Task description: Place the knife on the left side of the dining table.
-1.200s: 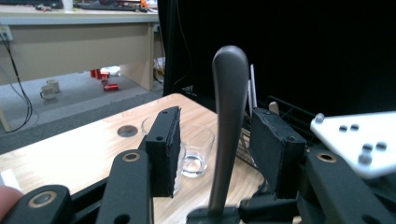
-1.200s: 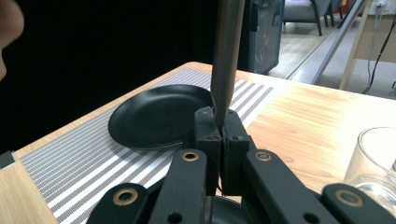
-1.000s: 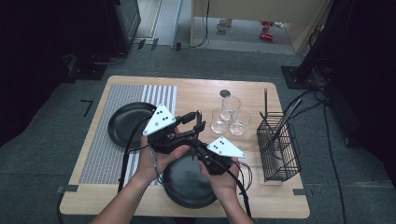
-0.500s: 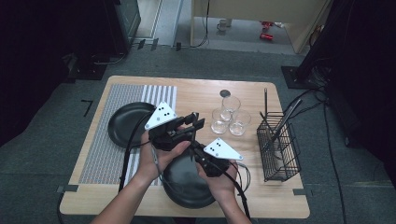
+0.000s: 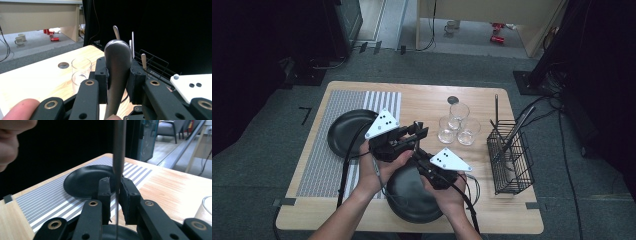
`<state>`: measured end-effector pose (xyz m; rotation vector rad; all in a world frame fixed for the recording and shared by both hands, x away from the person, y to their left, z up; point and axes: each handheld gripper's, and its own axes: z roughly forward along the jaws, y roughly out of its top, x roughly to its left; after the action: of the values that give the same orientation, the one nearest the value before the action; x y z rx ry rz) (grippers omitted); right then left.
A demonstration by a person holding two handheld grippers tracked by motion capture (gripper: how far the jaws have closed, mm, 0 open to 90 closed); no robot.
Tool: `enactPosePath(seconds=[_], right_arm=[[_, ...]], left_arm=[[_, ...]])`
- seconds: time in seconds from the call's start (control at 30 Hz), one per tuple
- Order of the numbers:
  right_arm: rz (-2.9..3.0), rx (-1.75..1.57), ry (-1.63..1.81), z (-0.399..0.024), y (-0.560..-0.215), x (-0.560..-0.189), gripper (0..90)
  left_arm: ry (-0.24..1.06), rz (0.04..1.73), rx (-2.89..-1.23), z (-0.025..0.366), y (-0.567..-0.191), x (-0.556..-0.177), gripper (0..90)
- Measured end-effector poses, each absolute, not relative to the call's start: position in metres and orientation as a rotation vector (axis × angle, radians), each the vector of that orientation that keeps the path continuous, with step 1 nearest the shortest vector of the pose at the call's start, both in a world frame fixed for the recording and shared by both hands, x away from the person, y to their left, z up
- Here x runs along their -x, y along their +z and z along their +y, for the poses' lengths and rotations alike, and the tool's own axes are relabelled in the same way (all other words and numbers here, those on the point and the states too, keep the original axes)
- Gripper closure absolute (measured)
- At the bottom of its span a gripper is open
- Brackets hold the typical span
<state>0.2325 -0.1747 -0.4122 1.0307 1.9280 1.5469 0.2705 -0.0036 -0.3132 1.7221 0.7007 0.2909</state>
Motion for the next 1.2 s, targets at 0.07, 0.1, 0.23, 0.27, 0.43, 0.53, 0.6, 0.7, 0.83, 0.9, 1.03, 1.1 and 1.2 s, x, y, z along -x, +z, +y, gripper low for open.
enactPosePath(seconds=[0.07,0.1,0.23,0.27,0.43,0.53,0.6,0.7,0.83,0.9,1.03,1.1,1.2], right_arm=[[1.944,-1.02,1.549,-0.175,-0.412,-0.232,74.5],[1.951,-1.021,1.552,-0.176,-0.412,-0.232,71.7],[1.971,-1.031,1.546,-0.177,-0.412,-0.231,61.7],[1.975,-1.028,1.547,-0.178,-0.412,-0.23,59.2],[1.983,-1.006,1.54,-0.186,-0.41,-0.225,50.3],[1.964,-1.023,1.527,-0.194,-0.41,-0.223,46.0],[1.95,-1.043,1.52,-0.199,-0.41,-0.223,42.4],[1.945,-1.087,1.487,-0.207,-0.411,-0.222,36.5],[1.927,-1.116,1.464,-0.215,-0.415,-0.219,25.3],[1.936,-1.135,1.443,-0.219,-0.419,-0.219,15.6],[1.935,-1.147,1.39,-0.226,-0.428,-0.216,5.3],[1.944,-1.149,1.352,-0.23,-0.434,-0.214,1.0],[1.94,-1.183,1.314,-0.238,-0.442,-0.211,0.0]], left_arm=[[0.282,0.702,-1.711,-0.001,-0.313,-0.271,74.9],[0.287,0.704,-1.706,0.001,-0.312,-0.271,74.9],[0.306,0.715,-1.685,0.007,-0.309,-0.271,75.0],[0.31,0.717,-1.682,0.009,-0.309,-0.271,75.0],[0.329,0.727,-1.673,0.019,-0.307,-0.271,75.0],[0.33,0.732,-1.667,0.024,-0.307,-0.271,75.0],[0.344,0.734,-1.667,0.027,-0.307,-0.271,75.0],[0.356,0.74,-1.669,0.031,-0.31,-0.27,75.0],[0.36,0.754,-1.659,0.036,-0.312,-0.271,75.0],[0.359,0.76,-1.655,0.039,-0.313,-0.271,75.0],[0.365,0.766,-1.652,0.043,-0.314,-0.271,75.0],[0.366,0.768,-1.651,0.045,-0.314,-0.27,75.0],[0.367,0.771,-1.647,0.049,-0.315,-0.27,75.1]])
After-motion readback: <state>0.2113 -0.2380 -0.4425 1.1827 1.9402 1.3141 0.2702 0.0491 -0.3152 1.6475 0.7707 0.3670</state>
